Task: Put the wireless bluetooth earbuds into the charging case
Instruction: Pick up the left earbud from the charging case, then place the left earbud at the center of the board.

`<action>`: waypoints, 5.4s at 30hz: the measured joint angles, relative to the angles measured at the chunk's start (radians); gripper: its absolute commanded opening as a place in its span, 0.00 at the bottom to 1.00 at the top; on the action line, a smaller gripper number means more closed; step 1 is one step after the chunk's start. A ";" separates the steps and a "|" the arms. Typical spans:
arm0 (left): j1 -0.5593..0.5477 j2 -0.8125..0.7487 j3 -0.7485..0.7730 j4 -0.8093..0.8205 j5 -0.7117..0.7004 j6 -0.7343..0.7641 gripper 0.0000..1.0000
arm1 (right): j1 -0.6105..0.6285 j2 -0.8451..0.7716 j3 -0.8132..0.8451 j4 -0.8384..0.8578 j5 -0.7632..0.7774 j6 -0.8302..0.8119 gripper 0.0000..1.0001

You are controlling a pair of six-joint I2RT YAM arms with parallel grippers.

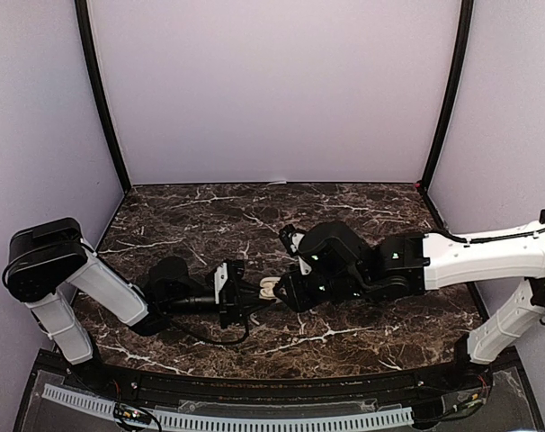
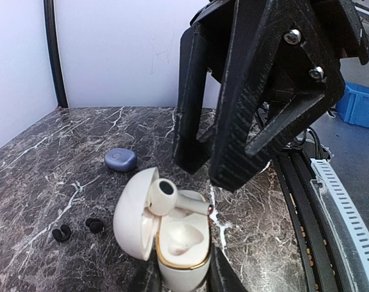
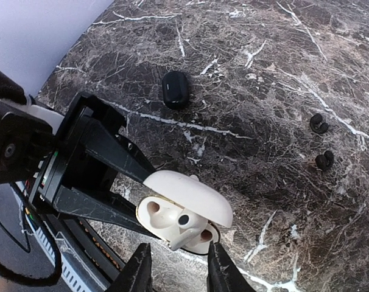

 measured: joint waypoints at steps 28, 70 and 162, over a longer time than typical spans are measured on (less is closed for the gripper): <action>-0.001 0.009 0.000 -0.001 -0.039 0.017 0.07 | 0.003 0.149 0.158 -0.121 0.108 0.049 0.28; -0.012 0.013 0.003 0.008 -0.056 -0.072 0.07 | -0.005 -0.126 -0.156 0.226 0.095 -0.086 0.03; 0.232 -0.360 -0.157 -0.259 -0.016 -0.103 0.08 | -0.066 0.088 -0.239 0.024 -0.391 -1.528 0.36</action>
